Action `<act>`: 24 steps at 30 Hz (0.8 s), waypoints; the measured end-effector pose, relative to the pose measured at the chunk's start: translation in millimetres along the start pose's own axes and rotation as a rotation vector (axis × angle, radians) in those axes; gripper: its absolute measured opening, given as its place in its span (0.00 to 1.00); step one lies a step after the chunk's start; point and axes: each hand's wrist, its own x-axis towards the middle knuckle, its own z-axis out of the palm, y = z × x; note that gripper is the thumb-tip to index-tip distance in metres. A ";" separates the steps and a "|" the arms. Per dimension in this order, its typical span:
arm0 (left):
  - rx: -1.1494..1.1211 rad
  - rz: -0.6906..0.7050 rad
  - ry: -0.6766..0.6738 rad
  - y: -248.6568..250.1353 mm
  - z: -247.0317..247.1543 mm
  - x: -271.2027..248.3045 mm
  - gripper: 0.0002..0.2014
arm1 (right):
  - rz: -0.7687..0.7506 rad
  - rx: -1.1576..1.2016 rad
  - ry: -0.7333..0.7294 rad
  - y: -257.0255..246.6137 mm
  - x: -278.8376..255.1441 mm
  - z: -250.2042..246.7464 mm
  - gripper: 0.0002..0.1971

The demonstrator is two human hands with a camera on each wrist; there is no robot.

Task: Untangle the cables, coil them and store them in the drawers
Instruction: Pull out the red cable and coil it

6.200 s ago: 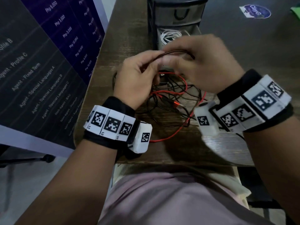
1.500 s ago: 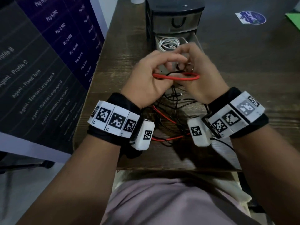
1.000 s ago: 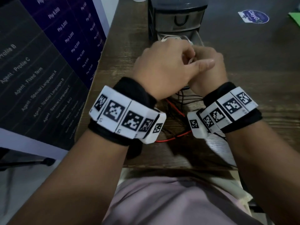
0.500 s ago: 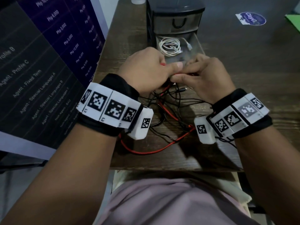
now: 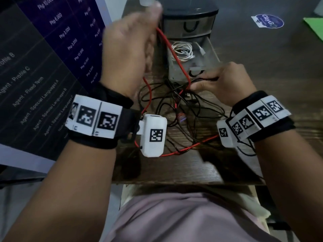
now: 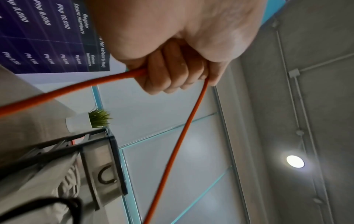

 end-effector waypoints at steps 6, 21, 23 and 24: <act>-0.160 -0.031 0.197 -5.3 -24.3 15.4 0.18 | 0.087 -0.161 -0.019 11.6 0.5 -9.5 0.18; 0.016 0.049 0.059 -15.8 -2.4 11.3 0.17 | -0.250 0.064 -0.207 -38.9 -4.8 11.9 0.13; 0.083 0.077 0.062 -18.5 -5.7 11.0 0.17 | -0.212 0.050 -0.154 -38.4 -3.2 13.1 0.06; 0.153 0.094 0.052 -20.7 -8.6 11.3 0.16 | -0.198 0.050 -0.112 -37.5 -2.6 12.3 0.05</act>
